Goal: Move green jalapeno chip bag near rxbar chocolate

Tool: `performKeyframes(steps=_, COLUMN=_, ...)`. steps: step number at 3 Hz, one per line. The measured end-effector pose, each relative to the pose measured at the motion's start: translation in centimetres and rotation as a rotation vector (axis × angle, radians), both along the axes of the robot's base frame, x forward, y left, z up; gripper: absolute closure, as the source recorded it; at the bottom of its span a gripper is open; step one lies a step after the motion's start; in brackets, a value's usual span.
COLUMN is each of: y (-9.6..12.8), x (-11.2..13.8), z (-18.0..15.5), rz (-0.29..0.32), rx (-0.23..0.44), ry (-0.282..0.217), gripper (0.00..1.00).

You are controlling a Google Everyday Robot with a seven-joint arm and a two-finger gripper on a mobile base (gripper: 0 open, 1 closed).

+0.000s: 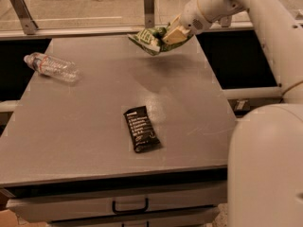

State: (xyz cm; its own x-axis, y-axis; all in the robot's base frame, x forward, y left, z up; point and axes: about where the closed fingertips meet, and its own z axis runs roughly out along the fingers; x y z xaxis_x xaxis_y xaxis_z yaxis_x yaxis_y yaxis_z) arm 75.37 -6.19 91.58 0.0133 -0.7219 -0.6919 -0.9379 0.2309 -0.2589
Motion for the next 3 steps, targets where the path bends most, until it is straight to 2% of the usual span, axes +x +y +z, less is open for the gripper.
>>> performKeyframes(steps=1, y=0.5, x=-5.9, z=2.7, rz=0.138, rx=-0.022, ry=-0.036, gripper=1.00)
performKeyframes(steps=2, y=1.0, x=-10.0, z=2.4, rz=0.223, rx=-0.054, ry=-0.042, gripper=0.97)
performKeyframes(steps=3, y=0.7, x=-13.6, z=-0.2, rz=0.298, rx=-0.115, ry=-0.059, gripper=0.75)
